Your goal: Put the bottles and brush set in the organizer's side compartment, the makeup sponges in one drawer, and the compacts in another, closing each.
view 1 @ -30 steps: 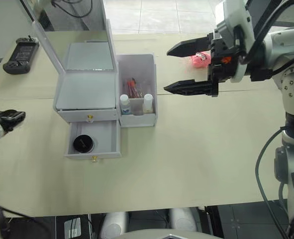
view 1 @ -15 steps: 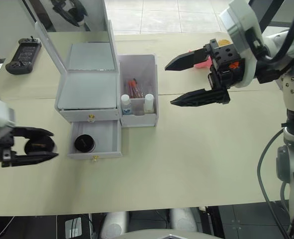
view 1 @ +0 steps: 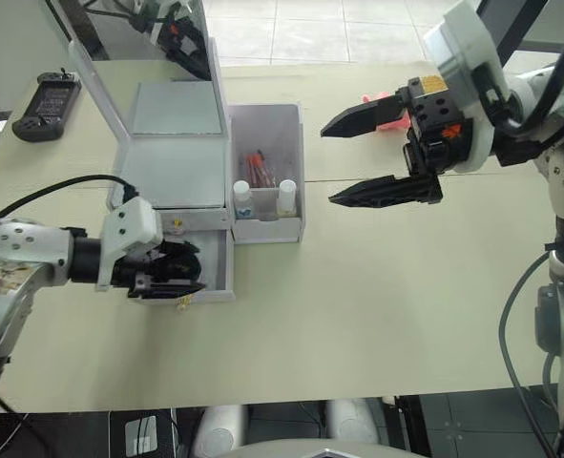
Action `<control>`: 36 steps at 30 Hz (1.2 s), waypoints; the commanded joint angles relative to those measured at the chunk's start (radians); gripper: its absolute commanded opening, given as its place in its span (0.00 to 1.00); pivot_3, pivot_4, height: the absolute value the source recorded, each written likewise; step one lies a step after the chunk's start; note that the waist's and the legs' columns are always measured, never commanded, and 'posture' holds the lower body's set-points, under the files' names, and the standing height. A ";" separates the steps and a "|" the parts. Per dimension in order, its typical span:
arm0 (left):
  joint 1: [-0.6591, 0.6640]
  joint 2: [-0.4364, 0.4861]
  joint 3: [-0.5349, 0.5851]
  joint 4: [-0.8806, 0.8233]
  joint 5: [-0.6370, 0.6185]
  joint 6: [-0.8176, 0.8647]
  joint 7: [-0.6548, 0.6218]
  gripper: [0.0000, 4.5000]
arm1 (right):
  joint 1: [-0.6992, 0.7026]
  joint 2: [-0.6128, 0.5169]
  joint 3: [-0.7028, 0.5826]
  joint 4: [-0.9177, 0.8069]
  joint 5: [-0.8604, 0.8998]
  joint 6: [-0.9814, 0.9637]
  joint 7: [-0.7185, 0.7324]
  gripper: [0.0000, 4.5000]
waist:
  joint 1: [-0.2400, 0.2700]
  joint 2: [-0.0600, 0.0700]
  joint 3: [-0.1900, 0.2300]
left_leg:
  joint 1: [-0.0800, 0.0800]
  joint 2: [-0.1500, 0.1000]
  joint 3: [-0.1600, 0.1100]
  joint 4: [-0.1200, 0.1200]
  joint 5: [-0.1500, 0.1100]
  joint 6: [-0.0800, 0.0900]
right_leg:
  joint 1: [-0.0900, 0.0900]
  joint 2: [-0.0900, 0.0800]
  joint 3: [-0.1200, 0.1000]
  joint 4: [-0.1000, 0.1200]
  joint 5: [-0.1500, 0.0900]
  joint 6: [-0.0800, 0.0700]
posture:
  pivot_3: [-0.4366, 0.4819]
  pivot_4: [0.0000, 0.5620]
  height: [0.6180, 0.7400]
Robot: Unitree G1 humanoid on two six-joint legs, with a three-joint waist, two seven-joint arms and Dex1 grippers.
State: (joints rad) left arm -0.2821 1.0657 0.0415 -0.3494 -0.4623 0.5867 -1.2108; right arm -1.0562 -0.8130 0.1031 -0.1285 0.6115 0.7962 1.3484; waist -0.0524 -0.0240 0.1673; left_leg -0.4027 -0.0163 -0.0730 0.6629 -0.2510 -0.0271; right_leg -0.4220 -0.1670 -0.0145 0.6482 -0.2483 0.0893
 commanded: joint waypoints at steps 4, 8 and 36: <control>-0.051 -0.010 -0.080 0.058 0.104 -0.069 0.016 0.65 | 0.010 -0.035 -0.062 -0.050 0.027 0.006 -0.021 1.00 | -0.001 0.000 0.000 | 0.000 0.000 0.000 0.000 0.000 0.000 | 0.000 0.000 0.000 0.000 0.000 0.000 | 0.48 0.27 1.00; -0.095 -0.053 -0.116 0.092 0.126 -0.066 0.034 0.65 | 0.017 -0.036 -0.070 -0.061 0.029 0.009 -0.039 1.00 | 0.005 0.000 0.000 | 0.000 0.000 0.000 0.000 0.000 0.000 | 0.000 0.000 0.000 0.000 0.000 0.000 | 0.48 0.27 1.00; -0.082 -0.031 0.047 -0.007 -0.079 0.157 -0.005 0.99 | 0.002 -0.028 -0.056 -0.044 0.025 -0.015 -0.037 1.00 | 0.005 0.000 0.000 | -0.002 0.000 -0.001 0.005 0.000 0.000 | 0.000 0.000 0.000 0.001 0.000 0.000 | 0.48 0.27 1.00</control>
State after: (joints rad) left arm -0.3677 1.0204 0.0362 -0.3110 -0.4965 0.7172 -1.2078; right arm -1.0381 -0.8323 0.0680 -0.1518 0.6294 0.7957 1.3066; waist -0.0471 -0.0240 0.1673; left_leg -0.4047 -0.0166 -0.0743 0.6678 -0.2510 -0.0269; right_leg -0.4219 -0.1670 -0.0150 0.6489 -0.2484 0.0894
